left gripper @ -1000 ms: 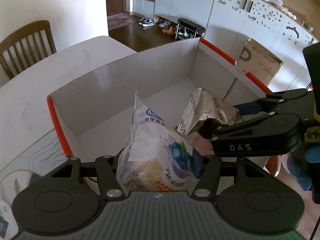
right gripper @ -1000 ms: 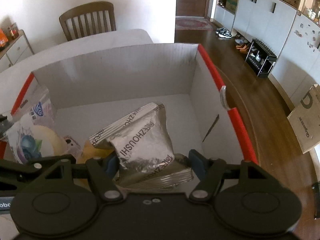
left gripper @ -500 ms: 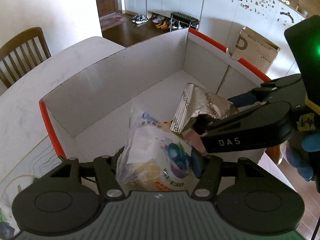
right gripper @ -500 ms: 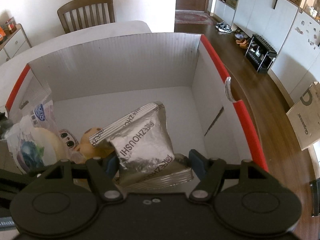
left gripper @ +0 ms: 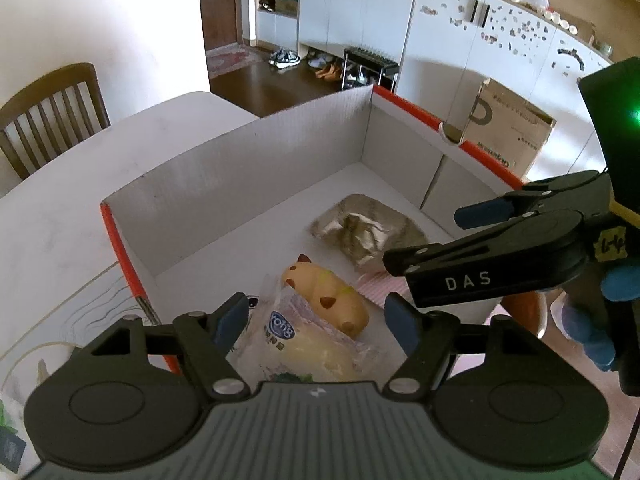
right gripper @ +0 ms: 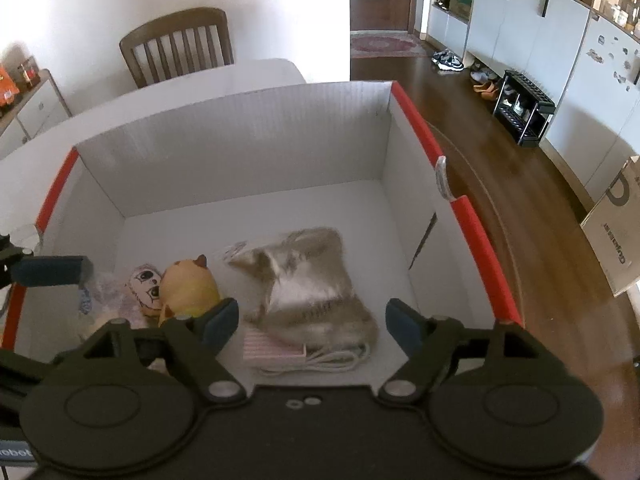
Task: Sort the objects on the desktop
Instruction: 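Open both tools to drop the snack bag and silver packet into the box, then move both open tools back from the box toward the placemat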
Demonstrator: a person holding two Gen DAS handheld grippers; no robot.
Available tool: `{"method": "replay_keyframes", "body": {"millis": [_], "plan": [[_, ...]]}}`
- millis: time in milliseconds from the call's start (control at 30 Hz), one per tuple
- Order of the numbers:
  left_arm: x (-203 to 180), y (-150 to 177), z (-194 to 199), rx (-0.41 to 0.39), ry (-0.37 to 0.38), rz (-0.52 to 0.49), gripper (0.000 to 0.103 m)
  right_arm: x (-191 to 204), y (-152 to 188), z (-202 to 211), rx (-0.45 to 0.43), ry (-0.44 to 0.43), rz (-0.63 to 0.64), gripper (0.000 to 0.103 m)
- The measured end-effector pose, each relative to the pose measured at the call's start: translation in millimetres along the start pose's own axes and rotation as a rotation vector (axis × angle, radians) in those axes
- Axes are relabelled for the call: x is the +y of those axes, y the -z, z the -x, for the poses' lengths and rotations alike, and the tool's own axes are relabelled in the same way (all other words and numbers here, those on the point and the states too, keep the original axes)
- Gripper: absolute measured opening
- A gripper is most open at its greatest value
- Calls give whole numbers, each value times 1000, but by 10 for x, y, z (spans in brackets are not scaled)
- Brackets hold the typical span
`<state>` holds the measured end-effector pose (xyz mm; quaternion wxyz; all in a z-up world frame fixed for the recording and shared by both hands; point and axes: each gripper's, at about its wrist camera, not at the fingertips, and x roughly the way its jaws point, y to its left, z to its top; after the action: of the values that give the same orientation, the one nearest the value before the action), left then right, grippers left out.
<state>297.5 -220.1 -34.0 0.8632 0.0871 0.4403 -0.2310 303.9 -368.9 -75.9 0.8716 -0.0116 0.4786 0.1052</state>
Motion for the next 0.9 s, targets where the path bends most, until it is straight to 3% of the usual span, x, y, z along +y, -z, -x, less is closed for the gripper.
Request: {"method": "replay_keyframes", "body": {"millis": [367,633,900], "plan": [[-21,76,294,-73,26,24,75,-73,53,275,-56,-39,-3,86],[-33,150,555,-162,22,50,88,-89,66,582,-131,-69,-18,92],[40,291,816,-222,27,82,96,28,131,838,-189,-91,-7,97]]}}
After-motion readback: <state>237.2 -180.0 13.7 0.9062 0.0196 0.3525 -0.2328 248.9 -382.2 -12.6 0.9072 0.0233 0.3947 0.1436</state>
